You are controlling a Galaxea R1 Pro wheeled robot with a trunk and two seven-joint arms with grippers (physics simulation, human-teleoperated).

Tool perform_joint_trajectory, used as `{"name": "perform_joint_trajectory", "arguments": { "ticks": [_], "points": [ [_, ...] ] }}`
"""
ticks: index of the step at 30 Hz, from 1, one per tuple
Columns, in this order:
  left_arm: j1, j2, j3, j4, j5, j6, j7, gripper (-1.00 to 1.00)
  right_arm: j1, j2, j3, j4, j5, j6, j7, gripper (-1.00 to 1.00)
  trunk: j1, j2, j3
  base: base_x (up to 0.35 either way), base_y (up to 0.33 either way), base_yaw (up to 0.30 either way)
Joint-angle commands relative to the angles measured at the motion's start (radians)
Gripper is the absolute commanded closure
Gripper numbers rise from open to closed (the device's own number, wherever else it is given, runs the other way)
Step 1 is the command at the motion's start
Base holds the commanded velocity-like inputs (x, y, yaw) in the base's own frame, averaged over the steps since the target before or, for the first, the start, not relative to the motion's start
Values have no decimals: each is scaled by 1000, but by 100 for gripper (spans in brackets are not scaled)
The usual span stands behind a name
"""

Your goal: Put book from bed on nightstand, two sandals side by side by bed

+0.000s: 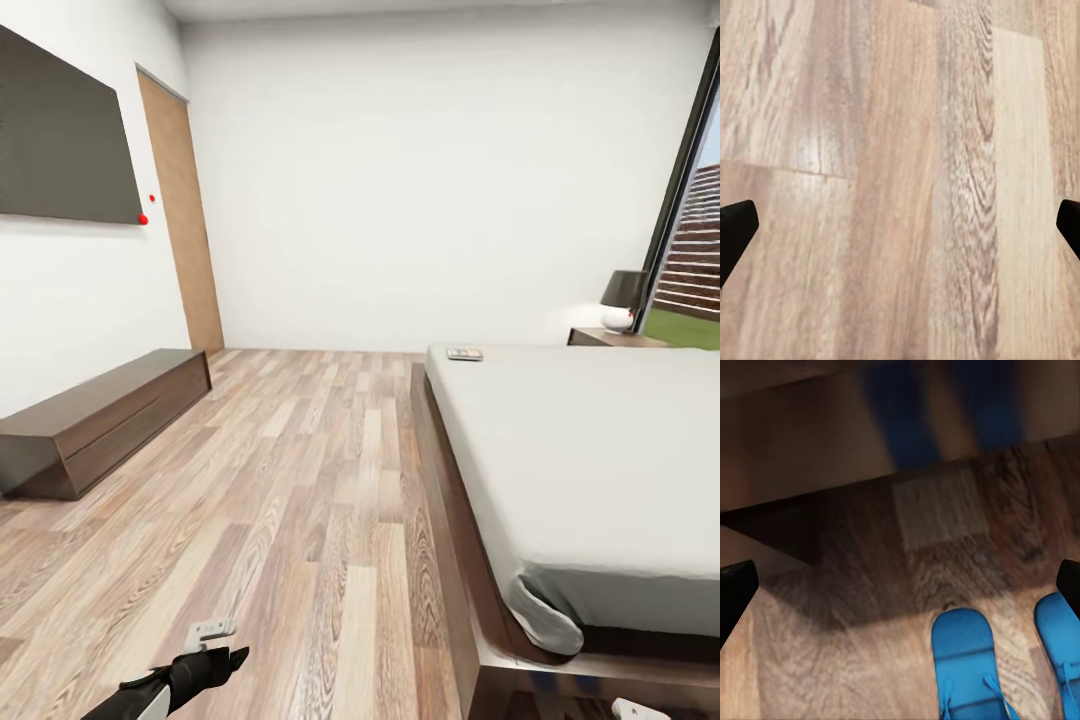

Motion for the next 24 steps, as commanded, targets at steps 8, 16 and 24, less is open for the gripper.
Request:
{"name": "perform_joint_trajectory", "arguments": {
  "ticks": [8,16,24],
  "points": [
    [0,0,-2,0,8,3,-4,-100,-1,0,-6,2,-4,-2,9,-100,-31,56,24,0,0,0],
    [0,0,-2,0,8,3,-3,-100,-1,0,-6,1,-4,-2,9,-100,-62,112,49,0,0,0],
    [0,0,-2,0,8,3,-4,-100,-1,0,-6,1,-4,-2,9,-100,-92,168,74,0,0,0]
  ]
}}
